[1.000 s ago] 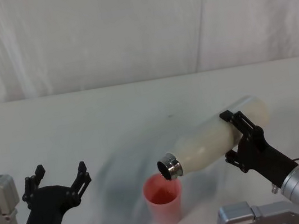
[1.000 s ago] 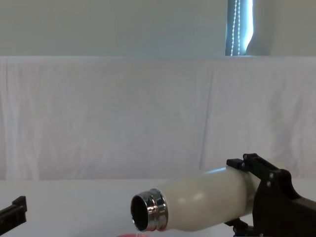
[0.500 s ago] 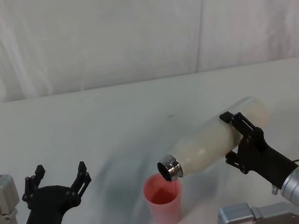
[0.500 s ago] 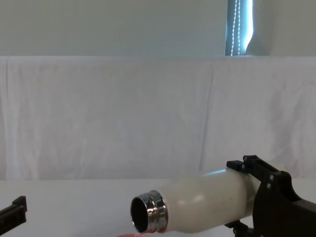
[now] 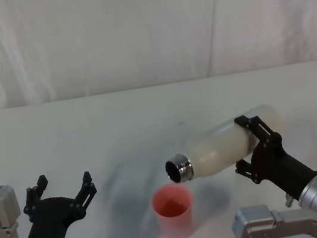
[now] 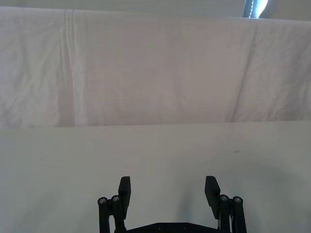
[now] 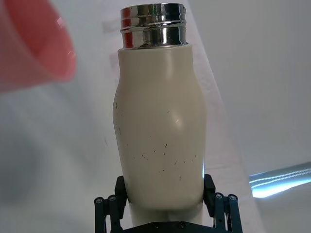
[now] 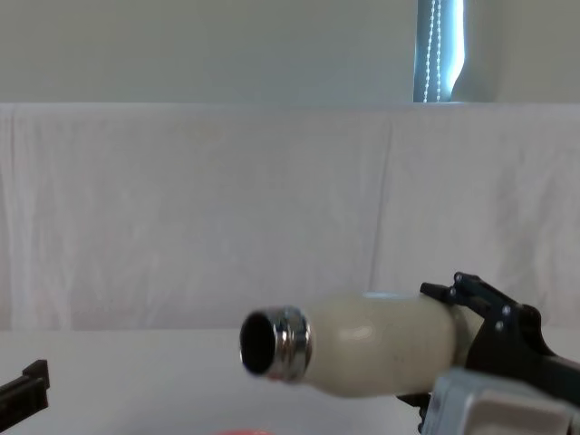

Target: Grasp the thermos with one hand and pour water into the cup lid.

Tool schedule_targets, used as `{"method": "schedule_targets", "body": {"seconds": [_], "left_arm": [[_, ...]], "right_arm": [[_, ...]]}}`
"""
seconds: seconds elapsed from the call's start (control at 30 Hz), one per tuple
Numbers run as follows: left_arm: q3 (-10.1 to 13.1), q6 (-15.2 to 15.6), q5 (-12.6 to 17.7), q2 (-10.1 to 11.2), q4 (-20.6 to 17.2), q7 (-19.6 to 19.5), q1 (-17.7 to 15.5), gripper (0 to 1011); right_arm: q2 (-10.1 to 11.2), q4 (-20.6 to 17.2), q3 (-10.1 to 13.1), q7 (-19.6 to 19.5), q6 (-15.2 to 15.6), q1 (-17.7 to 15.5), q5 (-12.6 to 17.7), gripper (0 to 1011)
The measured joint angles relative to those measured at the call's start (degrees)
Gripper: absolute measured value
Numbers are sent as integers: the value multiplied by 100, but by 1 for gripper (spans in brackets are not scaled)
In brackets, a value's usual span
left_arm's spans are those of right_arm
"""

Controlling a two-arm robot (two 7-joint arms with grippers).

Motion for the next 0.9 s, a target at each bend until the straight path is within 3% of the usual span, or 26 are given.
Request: {"method": "schedule_targets", "body": {"seconds": [0.03, 0.17, 0.37, 0.47, 0.5, 0.6, 0.9], "left_arm": [[0, 0, 0, 0, 0, 0, 0, 1001], [0, 0, 0, 0, 0, 0, 0, 1001], [0, 0, 0, 0, 0, 0, 0, 1001], [0, 0, 0, 0, 0, 0, 0, 1001], [0, 0, 0, 0, 0, 0, 0, 1001], [0, 0, 0, 0, 0, 0, 0, 1001], [0, 0, 0, 0, 0, 0, 0, 1001]], "right_arm": [[0, 0, 0, 0, 0, 0, 0, 955], [-73, -131, 165, 211, -115, -93, 490, 955], [-275, -372, 547, 735, -190, -286, 1570, 955], [-359, -449, 703, 920, -165, -352, 1973, 955], [-417, -502, 811, 1042, -139, -405, 2261, 953], [-512, -595, 1017, 1245, -87, -500, 2755, 955], [-675, -858, 1574, 1777, 196, -793, 4095, 955]]}}
